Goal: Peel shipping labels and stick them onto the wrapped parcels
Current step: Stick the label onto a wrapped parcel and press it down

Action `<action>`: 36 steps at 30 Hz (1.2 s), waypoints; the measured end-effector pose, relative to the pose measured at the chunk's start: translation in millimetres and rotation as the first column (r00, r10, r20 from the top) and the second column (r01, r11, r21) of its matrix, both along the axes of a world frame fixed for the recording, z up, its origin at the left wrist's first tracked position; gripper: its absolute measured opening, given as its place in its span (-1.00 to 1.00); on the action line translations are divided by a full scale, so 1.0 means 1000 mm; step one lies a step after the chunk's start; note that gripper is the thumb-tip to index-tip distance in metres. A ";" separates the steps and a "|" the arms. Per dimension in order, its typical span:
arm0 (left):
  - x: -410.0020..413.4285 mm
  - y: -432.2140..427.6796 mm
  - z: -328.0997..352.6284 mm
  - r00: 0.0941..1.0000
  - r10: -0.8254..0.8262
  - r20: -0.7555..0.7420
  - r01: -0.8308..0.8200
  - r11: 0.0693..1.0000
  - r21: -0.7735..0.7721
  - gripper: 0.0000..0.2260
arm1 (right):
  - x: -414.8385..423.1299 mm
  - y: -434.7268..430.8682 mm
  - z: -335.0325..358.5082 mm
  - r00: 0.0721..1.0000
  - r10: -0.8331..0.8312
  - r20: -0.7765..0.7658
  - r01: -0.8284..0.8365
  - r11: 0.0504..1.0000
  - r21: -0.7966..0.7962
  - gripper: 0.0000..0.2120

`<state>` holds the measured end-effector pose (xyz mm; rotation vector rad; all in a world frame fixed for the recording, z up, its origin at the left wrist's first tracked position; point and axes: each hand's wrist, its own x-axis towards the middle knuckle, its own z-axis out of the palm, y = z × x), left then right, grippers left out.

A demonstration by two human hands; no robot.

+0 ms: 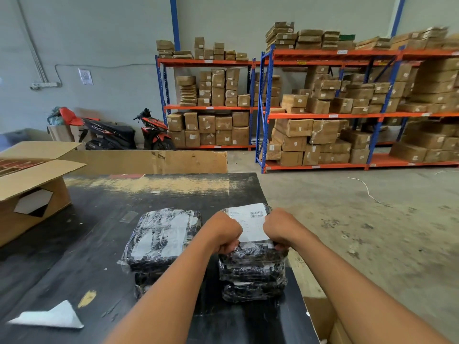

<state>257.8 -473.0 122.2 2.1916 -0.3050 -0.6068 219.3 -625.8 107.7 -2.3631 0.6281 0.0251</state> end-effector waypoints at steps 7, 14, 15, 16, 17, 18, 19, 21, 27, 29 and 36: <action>0.003 0.007 -0.004 0.997 0.045 -0.068 -0.052 0.994 -0.098 -0.88 | 0.006 -0.003 -0.002 0.998 0.045 -0.033 -0.044 0.998 0.034 -0.73; 0.005 0.008 -0.004 0.991 0.067 -0.120 -0.084 0.986 -0.144 -0.89 | 0.001 -0.010 -0.001 0.999 -0.043 -0.013 0.045 0.967 0.250 -0.72; 0.006 0.009 -0.004 0.989 0.071 -0.128 -0.090 0.984 -0.154 -0.89 | 0.000 -0.012 -0.001 0.998 -0.062 -0.002 0.060 0.958 0.279 -0.74; 0.007 0.010 -0.005 0.988 0.079 -0.134 -0.101 0.981 -0.163 -0.88 | -0.002 -0.013 -0.001 0.997 -0.083 0.011 0.076 0.953 0.295 -0.78; 0.007 0.010 -0.005 0.986 0.090 -0.138 -0.114 0.978 -0.173 -0.88 | -0.004 -0.015 0.000 0.995 -0.100 0.023 0.088 0.949 0.303 -0.82; 0.007 0.011 -0.005 0.985 0.102 -0.138 -0.126 0.976 -0.179 -0.89 | -0.007 -0.015 0.001 0.993 -0.112 0.033 0.096 0.945 0.312 -0.85; 0.006 0.012 -0.005 0.985 0.112 -0.130 -0.135 0.975 -0.179 -0.91 | -0.009 -0.015 0.003 0.992 -0.121 0.038 0.103 0.941 0.322 -0.87; 0.003 0.013 -0.004 0.986 0.125 -0.114 -0.144 0.974 -0.175 -0.92 | -0.014 -0.013 0.006 0.991 -0.129 0.041 0.108 0.938 0.329 -0.91; 0.000 0.014 -0.006 0.986 0.147 -0.074 -0.158 0.971 -0.177 -0.83 | -0.013 -0.015 0.004 0.991 -0.135 0.023 0.125 0.957 0.263 -0.83; -0.001 0.014 -0.006 0.986 0.154 -0.063 -0.163 0.972 -0.167 -0.86 | -0.012 -0.016 0.001 0.991 -0.133 0.016 0.125 0.964 0.234 -0.84; -0.002 0.015 -0.005 0.994 0.104 0.045 -0.102 0.994 -0.044 -0.71 | -0.013 -0.014 -0.003 0.991 -0.132 0.035 0.128 0.987 0.093 -0.93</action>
